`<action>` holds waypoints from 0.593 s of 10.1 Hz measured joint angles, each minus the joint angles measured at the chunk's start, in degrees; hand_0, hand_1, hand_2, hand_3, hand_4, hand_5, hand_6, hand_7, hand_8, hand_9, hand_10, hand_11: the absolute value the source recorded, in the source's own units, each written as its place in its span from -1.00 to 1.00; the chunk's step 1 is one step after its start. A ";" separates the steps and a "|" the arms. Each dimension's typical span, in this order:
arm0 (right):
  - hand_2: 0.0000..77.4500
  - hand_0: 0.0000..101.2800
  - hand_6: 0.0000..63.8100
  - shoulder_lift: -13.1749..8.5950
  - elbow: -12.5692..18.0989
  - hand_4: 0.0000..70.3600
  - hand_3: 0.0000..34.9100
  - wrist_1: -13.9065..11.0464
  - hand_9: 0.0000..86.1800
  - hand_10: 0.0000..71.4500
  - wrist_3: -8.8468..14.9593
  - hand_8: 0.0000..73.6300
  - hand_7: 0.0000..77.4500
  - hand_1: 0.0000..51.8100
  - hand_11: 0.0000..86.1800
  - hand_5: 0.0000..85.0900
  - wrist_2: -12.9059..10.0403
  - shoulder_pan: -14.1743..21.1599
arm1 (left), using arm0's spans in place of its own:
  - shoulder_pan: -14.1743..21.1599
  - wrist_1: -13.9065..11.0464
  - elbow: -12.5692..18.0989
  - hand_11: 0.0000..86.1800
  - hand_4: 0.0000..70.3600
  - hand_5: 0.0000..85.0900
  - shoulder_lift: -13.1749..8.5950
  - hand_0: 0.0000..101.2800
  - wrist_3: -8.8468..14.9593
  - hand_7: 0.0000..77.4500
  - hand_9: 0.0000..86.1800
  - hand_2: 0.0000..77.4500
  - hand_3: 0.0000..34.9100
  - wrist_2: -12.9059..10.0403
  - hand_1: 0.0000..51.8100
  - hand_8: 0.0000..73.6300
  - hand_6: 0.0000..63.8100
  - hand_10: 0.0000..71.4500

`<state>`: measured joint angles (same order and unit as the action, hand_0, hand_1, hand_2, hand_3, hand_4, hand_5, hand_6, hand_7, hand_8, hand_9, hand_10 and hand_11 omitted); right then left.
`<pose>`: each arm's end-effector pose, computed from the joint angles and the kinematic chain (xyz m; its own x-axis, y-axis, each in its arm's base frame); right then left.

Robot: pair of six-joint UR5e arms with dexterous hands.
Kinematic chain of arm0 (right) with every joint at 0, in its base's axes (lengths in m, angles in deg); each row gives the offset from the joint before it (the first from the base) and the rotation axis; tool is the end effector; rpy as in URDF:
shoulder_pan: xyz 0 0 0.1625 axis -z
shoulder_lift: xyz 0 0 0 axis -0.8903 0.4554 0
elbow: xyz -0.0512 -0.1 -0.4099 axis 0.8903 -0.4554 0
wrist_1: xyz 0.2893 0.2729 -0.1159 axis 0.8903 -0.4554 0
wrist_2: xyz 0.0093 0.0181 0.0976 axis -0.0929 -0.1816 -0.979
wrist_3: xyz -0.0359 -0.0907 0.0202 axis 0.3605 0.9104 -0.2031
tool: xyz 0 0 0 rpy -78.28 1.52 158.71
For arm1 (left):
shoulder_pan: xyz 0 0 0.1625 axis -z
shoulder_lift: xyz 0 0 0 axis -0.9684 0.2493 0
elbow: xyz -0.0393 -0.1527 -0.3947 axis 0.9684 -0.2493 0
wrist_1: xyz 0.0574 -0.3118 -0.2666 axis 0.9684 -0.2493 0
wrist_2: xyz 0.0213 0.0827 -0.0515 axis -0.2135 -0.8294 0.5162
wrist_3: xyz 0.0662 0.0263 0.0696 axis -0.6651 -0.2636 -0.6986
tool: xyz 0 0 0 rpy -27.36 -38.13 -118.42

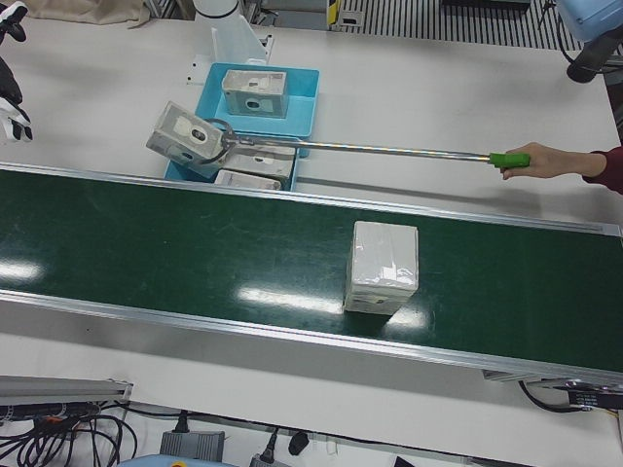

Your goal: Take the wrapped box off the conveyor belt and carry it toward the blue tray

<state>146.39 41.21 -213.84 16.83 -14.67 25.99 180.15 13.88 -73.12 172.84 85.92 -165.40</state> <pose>-0.2781 -0.4184 0.2761 -0.8745 0.4823 0.0514 0.1818 0.4240 -0.8872 -0.2331 -0.5061 0.5298 -0.9754 -0.0845 0.2037 -0.1918 -0.1308 -0.9727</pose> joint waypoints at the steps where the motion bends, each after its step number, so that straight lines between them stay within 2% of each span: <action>1: -0.70 -0.21 -0.76 -0.03 0.08 -0.77 -1.00 0.05 -0.94 -0.86 0.02 -0.85 -0.93 -0.75 -0.81 -0.78 0.00 0.02 | 0.00 0.00 0.00 -1.00 -1.00 -0.97 0.00 -1.00 0.00 -1.00 -1.00 -0.99 -1.00 0.00 -1.00 -1.00 -1.00 -1.00; 4: -0.70 -0.21 -0.76 -0.59 0.18 -0.77 -1.00 0.04 -0.94 -0.86 0.63 -0.85 -0.93 -0.75 -0.81 -0.78 -0.02 -0.66 | 0.00 0.00 0.00 -1.00 -1.00 -0.97 0.00 -1.00 0.00 -1.00 -1.00 -0.99 -1.00 0.00 -1.00 -1.00 -1.00 -1.00; 5: -0.70 -0.21 -0.76 -0.79 0.12 -0.77 -1.00 -0.06 -0.94 -0.88 0.78 -0.85 -0.93 -0.75 -0.81 -0.72 0.03 -1.11 | 0.00 0.00 0.00 -1.00 -1.00 -0.97 0.00 -1.00 0.00 -1.00 -1.00 -0.99 -1.00 0.00 -1.00 -1.00 -1.00 -1.00; 6: -0.70 -0.21 -0.71 -0.89 0.04 -0.75 -1.00 -0.17 -0.94 -0.86 0.92 -0.85 -0.83 -0.75 -0.81 -0.71 0.09 -1.51 | 0.00 0.00 0.00 -1.00 -1.00 -0.97 0.00 -1.00 0.00 -1.00 -1.00 -0.99 -1.00 0.00 -1.00 -1.00 -1.00 -1.00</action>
<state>145.51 41.25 -214.01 17.75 -14.58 24.49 180.15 13.88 -73.12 172.84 85.92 -165.41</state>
